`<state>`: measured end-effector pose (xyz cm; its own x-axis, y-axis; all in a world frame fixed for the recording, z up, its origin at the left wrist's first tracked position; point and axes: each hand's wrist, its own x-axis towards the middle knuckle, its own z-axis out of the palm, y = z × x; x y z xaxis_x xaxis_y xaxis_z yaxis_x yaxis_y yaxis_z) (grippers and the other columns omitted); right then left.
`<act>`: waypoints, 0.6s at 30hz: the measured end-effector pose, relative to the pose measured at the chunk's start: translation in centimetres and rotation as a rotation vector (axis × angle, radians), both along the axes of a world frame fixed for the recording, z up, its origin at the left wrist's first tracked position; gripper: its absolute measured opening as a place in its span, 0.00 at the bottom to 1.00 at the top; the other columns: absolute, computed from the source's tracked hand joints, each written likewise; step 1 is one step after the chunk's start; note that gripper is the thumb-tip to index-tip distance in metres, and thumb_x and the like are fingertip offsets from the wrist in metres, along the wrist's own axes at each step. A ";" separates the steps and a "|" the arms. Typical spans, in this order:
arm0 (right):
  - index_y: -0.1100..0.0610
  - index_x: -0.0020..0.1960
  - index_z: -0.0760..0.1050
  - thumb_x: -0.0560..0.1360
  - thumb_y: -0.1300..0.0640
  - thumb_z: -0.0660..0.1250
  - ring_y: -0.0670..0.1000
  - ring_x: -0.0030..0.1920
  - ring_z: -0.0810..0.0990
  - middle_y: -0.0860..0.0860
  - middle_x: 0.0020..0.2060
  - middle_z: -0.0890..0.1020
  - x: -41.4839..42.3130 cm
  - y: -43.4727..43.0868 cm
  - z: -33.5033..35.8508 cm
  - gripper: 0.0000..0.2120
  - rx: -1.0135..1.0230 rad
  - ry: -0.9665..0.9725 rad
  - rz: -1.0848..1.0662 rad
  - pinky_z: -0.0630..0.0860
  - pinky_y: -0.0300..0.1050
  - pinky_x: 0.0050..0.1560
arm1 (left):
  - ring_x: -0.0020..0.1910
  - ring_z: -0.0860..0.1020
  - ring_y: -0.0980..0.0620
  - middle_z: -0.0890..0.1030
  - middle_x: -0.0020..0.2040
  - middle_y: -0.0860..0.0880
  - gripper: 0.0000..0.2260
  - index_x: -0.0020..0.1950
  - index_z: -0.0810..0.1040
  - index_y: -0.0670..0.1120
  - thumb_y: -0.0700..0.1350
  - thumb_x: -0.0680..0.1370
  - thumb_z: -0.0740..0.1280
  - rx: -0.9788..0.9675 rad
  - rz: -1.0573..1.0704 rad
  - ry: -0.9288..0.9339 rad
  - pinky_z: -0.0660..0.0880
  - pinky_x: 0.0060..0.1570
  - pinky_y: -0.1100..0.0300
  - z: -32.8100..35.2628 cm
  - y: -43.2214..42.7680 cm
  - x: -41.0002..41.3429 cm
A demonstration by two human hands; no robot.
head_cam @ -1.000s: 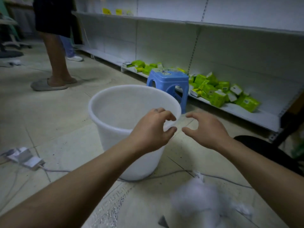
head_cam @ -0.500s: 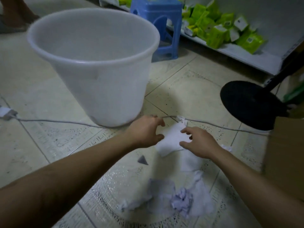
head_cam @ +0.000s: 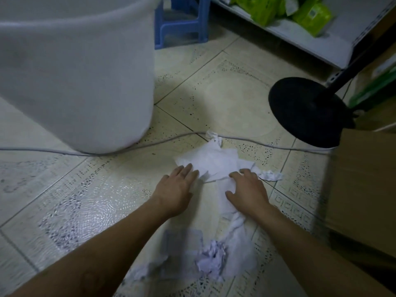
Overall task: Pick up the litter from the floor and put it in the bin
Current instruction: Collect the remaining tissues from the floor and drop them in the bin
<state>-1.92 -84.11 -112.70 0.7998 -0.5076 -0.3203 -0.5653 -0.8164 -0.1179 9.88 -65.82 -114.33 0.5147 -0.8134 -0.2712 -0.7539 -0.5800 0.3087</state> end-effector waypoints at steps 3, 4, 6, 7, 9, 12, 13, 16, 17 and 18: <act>0.54 0.71 0.65 0.74 0.45 0.64 0.58 0.67 0.66 0.56 0.70 0.68 2.1 -1.2 -0.7 0.28 -0.010 0.010 0.053 0.66 0.52 0.64 | 0.68 0.65 0.43 0.68 0.71 0.44 0.29 0.77 0.50 0.51 0.53 0.78 0.58 0.061 -0.043 -0.101 0.67 0.59 0.49 -0.9 -0.1 0.9; 0.54 0.71 0.65 0.74 0.45 0.64 0.58 0.66 0.67 0.56 0.68 0.69 2.8 -1.5 -1.0 0.28 0.012 0.023 0.067 0.66 0.52 0.63 | 0.66 0.66 0.42 0.70 0.69 0.43 0.28 0.77 0.51 0.51 0.53 0.79 0.57 0.085 -0.047 -0.128 0.67 0.58 0.49 -1.1 -0.1 1.3; 0.56 0.71 0.63 0.74 0.46 0.64 0.59 0.63 0.68 0.57 0.64 0.72 3.7 -1.9 -1.6 0.28 0.054 0.060 0.092 0.68 0.51 0.59 | 0.63 0.68 0.42 0.71 0.65 0.43 0.24 0.74 0.58 0.51 0.54 0.79 0.56 0.121 -0.045 -0.156 0.66 0.57 0.49 -1.3 0.1 2.0; 0.56 0.71 0.62 0.74 0.48 0.65 0.59 0.63 0.68 0.58 0.64 0.71 3.9 -2.1 -1.9 0.29 0.069 0.065 0.094 0.69 0.50 0.58 | 0.61 0.68 0.43 0.72 0.63 0.43 0.22 0.72 0.62 0.51 0.54 0.79 0.56 0.134 -0.047 -0.167 0.66 0.56 0.49 -1.3 0.2 2.3; 0.57 0.74 0.59 0.73 0.52 0.67 0.59 0.64 0.67 0.58 0.65 0.70 3.9 -2.1 -2.4 0.33 0.122 0.011 0.041 0.69 0.50 0.58 | 0.60 0.68 0.43 0.72 0.61 0.43 0.17 0.66 0.69 0.50 0.52 0.78 0.58 0.144 -0.042 -0.185 0.66 0.55 0.50 -1.3 0.3 2.9; 0.58 0.73 0.63 0.73 0.58 0.68 0.59 0.65 0.67 0.57 0.64 0.72 3.4 -1.7 -2.9 0.30 0.204 -0.128 -0.056 0.70 0.51 0.60 | 0.58 0.69 0.44 0.72 0.60 0.45 0.12 0.58 0.75 0.49 0.48 0.77 0.60 0.099 -0.028 -0.212 0.67 0.52 0.52 -1.8 0.4 3.3; 0.57 0.70 0.68 0.73 0.59 0.68 0.58 0.64 0.69 0.57 0.62 0.74 3.3 -1.5 -3.0 0.26 0.208 -0.162 -0.059 0.70 0.51 0.60 | 0.58 0.70 0.45 0.72 0.59 0.46 0.10 0.56 0.75 0.48 0.47 0.77 0.59 0.079 -0.035 -0.202 0.67 0.51 0.53 -1.9 0.4 3.4; 0.59 0.58 0.77 0.72 0.64 0.66 0.57 0.60 0.72 0.57 0.57 0.77 3.1 -1.3 -3.2 0.15 0.229 -0.238 -0.093 0.72 0.50 0.57 | 0.54 0.73 0.46 0.76 0.56 0.46 0.07 0.53 0.74 0.47 0.46 0.77 0.59 0.038 -0.034 -0.142 0.68 0.47 0.54 -2.0 0.2 3.5; 0.59 0.56 0.79 0.72 0.65 0.66 0.56 0.59 0.72 0.56 0.56 0.77 3.1 -1.3 -3.3 0.12 0.225 -0.248 -0.101 0.73 0.49 0.56 | 0.51 0.75 0.45 0.77 0.53 0.45 0.05 0.50 0.73 0.47 0.45 0.77 0.60 0.032 -0.016 -0.123 0.68 0.44 0.54 -1.8 0.2 3.6; 0.59 0.53 0.80 0.72 0.66 0.66 0.55 0.58 0.73 0.56 0.55 0.77 3.0 -1.3 -3.4 0.11 0.217 -0.251 -0.103 0.73 0.49 0.56 | 0.48 0.76 0.44 0.78 0.50 0.45 0.03 0.48 0.71 0.47 0.45 0.76 0.61 0.026 0.003 -0.101 0.68 0.41 0.54 -1.6 0.3 3.8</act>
